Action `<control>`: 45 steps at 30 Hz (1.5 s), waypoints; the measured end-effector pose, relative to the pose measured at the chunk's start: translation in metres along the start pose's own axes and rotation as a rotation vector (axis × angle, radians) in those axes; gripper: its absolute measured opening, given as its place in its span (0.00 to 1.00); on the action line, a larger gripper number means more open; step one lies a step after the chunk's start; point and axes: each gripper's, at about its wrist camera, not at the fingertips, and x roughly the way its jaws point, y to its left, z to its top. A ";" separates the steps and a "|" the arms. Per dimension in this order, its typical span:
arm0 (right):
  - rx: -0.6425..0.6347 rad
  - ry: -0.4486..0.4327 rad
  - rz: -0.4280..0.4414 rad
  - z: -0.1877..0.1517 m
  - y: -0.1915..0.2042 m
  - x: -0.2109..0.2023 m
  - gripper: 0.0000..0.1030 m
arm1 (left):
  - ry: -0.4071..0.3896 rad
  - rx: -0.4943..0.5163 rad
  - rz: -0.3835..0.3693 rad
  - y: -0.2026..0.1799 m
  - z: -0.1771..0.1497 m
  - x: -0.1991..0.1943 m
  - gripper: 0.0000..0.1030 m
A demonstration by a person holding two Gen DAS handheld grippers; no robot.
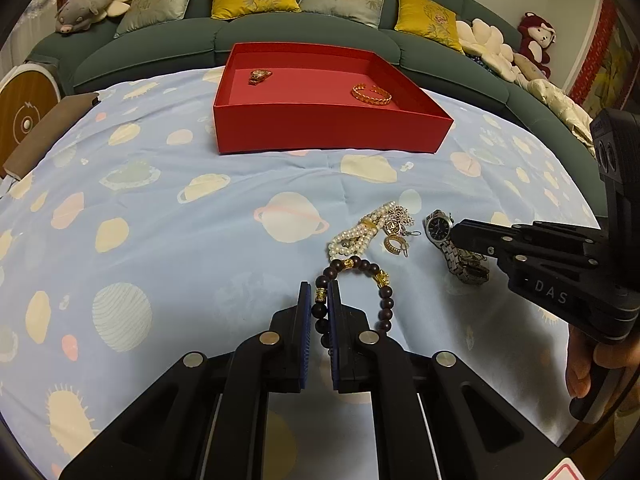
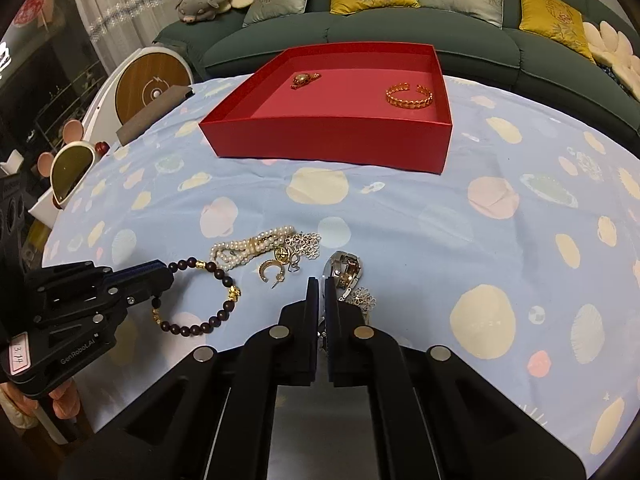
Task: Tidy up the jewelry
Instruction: 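Close the right gripper on the silver wristwatch band, then lift the bead bracelet with the left gripper while the right lifts the silver watch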
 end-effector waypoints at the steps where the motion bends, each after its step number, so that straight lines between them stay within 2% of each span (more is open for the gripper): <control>1: -0.001 0.002 -0.011 0.000 0.000 0.002 0.06 | 0.000 0.000 -0.001 0.000 0.000 0.000 0.05; 3: 0.002 0.006 -0.018 0.001 0.000 0.005 0.15 | 0.001 -0.004 -0.004 0.002 0.000 0.000 0.05; 20: -0.016 0.008 -0.049 0.003 0.006 0.013 0.15 | 0.002 -0.010 -0.008 0.003 0.000 -0.001 0.05; 25: -0.020 0.010 -0.022 0.001 0.009 0.008 0.14 | 0.004 -0.011 -0.006 0.002 0.000 0.000 0.05; 34: -0.017 0.035 -0.024 -0.002 0.011 0.019 0.13 | 0.004 -0.009 -0.008 0.002 -0.001 0.000 0.05; 36: -0.011 0.030 -0.018 -0.002 0.010 0.018 0.05 | -0.001 -0.009 -0.014 0.002 0.000 -0.001 0.05; 39: 0.001 -0.008 -0.007 0.001 0.009 0.006 0.03 | -0.017 -0.010 -0.034 0.002 0.001 -0.007 0.05; 45: 0.040 -0.154 0.025 0.015 -0.001 -0.036 0.03 | -0.051 -0.008 -0.069 -0.001 0.006 -0.019 0.05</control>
